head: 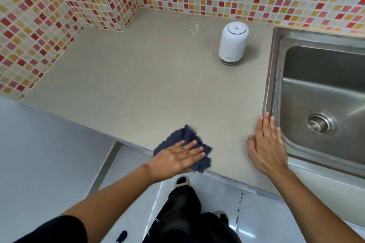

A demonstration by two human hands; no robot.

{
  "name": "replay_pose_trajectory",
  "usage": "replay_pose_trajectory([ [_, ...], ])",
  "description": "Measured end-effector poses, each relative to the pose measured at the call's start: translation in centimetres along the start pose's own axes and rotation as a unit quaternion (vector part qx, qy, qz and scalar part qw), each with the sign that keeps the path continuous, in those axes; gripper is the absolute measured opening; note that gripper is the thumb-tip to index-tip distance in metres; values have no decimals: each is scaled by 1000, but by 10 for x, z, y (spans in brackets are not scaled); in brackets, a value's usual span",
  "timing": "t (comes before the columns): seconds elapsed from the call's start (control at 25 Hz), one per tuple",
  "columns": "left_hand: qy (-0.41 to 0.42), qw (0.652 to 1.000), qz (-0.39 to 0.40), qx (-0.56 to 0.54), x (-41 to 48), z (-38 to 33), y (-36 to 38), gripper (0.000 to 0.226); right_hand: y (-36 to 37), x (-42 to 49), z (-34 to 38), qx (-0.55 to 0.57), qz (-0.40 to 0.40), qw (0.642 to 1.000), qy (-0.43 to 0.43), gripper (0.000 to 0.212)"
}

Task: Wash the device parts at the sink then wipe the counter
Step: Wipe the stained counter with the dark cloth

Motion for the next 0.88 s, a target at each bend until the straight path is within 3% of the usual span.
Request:
replay_pose_trajectory([
  [0.08, -7, 1000, -4, -21, 28, -25, 9, 48, -1, -2, -1, -8, -6, 1000, 10, 77],
  [0.2, -65, 997, -13, -43, 18, 1, -6, 52, -5, -4, 9, -22, -24, 999, 9, 73],
  [0.32, -233, 967, -75, -65, -33, 81, -33, 63, -10, -3, 37, 3, -41, 999, -17, 70],
  [0.4, -360, 923, -127, -57, -75, 144, -55, 64, -12, -1, 58, 34, -39, 998, -38, 71],
  [0.48, -514, 843, -148, -61, -99, 191, -68, 54, -9, 0, 77, 49, -34, 997, -58, 72],
  [0.52, -568, 806, -156, -55, -97, 199, -71, 51, -6, 1, 85, 51, -32, 996, -66, 72],
  [0.56, -590, 791, -157, -50, -84, 194, -70, 52, -3, 1, 92, 51, -30, 996, -69, 72],
  [0.6, -576, 801, -156, -49, -66, 177, -65, 56, 1, 3, 96, 52, -28, 996, -65, 73],
  [0.76, -372, 921, -84, -81, -26, 59, -25, 55, 8, 13, 101, 25, -27, 998, -46, 72],
  [0.84, -347, 927, -102, -96, -47, 70, -29, 51, 7, 15, 102, 26, -25, 998, -41, 70],
  [0.88, -374, 915, -126, -90, -61, 91, -33, 50, 6, 15, 102, 25, -25, 999, -41, 69],
])
Point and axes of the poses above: each hand's wrist, its own x-axis towards the middle knuckle, its own y-axis out of the palm, z = x × y, the point moved 5 cm from there along x, towards the middle knuckle, and after that the axes turned 9 degrees about -x, right-handed, at the moved point
